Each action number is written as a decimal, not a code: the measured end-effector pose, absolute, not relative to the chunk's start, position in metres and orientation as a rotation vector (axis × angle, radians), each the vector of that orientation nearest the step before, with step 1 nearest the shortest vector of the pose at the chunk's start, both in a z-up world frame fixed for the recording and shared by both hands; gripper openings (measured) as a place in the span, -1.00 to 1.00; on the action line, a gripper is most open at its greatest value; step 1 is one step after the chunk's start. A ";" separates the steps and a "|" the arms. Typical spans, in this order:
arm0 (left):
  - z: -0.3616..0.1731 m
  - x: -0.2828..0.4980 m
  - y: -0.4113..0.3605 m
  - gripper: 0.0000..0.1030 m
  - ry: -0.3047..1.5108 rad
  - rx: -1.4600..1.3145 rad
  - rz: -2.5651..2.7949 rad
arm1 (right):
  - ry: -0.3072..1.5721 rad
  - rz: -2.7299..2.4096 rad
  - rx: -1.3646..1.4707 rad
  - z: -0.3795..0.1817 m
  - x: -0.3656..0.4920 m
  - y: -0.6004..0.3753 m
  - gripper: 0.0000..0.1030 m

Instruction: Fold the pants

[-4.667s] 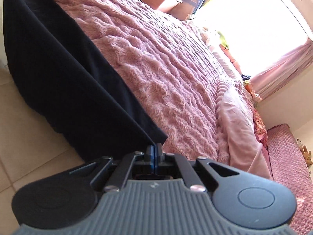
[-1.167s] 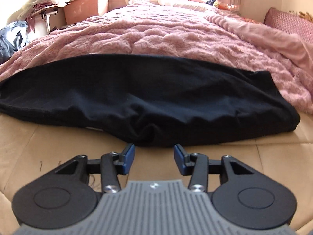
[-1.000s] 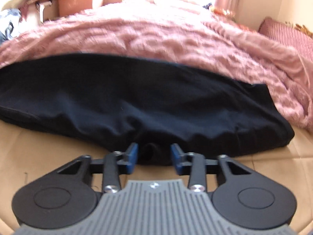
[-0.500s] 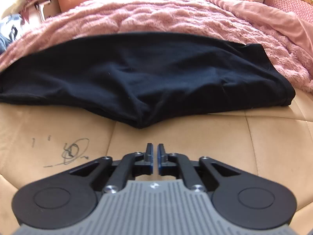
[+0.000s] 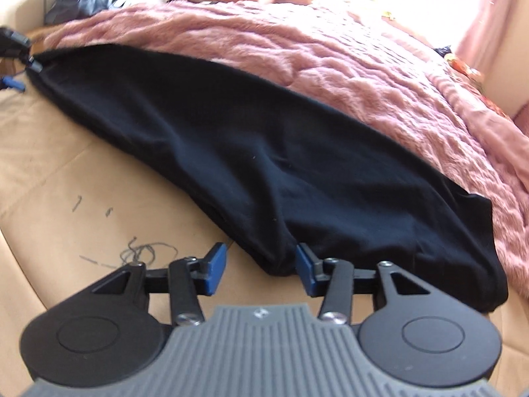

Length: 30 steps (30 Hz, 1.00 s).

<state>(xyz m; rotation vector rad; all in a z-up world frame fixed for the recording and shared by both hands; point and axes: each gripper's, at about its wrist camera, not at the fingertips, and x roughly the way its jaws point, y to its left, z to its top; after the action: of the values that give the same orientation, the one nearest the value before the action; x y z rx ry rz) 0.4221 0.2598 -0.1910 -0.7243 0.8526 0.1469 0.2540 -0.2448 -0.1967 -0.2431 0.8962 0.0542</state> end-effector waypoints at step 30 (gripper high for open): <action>-0.175 0.356 0.345 -0.58 0.932 -0.520 0.330 | 1.081 0.299 -0.209 -0.163 0.186 -0.234 -0.33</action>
<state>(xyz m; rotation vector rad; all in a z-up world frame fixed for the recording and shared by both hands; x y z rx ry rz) 0.3561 0.3446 -0.1745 -0.5196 0.9315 0.3303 0.1858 -0.2342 -0.1627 -0.2094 1.0814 0.2995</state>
